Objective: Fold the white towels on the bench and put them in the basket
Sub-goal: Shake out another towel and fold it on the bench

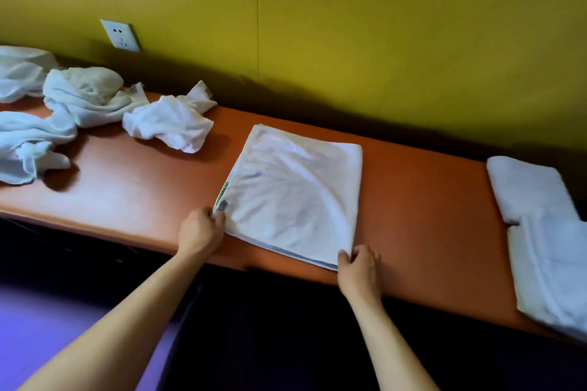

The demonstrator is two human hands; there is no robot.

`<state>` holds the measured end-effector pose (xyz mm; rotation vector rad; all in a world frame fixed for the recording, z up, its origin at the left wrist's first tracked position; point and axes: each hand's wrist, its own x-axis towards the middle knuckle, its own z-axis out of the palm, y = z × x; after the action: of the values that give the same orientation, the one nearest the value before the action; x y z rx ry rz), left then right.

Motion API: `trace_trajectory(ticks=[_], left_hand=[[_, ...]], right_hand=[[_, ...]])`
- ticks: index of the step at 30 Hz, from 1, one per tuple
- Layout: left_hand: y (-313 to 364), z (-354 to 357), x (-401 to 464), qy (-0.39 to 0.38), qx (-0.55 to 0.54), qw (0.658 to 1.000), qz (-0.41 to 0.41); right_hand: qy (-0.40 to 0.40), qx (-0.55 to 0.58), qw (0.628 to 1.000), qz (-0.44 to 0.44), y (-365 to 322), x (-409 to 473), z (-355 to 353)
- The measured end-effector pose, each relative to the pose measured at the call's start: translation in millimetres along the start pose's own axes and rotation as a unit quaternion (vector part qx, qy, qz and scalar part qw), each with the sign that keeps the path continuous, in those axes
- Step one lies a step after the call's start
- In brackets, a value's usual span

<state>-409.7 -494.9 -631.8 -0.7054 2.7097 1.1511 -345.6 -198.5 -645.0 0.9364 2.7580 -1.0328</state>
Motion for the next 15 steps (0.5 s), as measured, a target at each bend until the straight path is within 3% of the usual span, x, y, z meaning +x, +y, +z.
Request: trace_trajectory(ticks=[4, 11, 15], left_hand=[[4, -11, -27, -0.01, -0.085, 0.996, -0.012], [14, -38, -105, -0.027, -0.224, 0.974, 0.02], [5, -53, -134, -0.063, -0.343, 0.937, -0.009]], right_hand=[[0.006, 0.148, 0.989, -0.021, 0, -11, -24], [0.024, 0.288, 0.955, -0.064, 25, -39, -65], [-0.009, 0.402, 0.915, 0.004, 37, -51, -82]])
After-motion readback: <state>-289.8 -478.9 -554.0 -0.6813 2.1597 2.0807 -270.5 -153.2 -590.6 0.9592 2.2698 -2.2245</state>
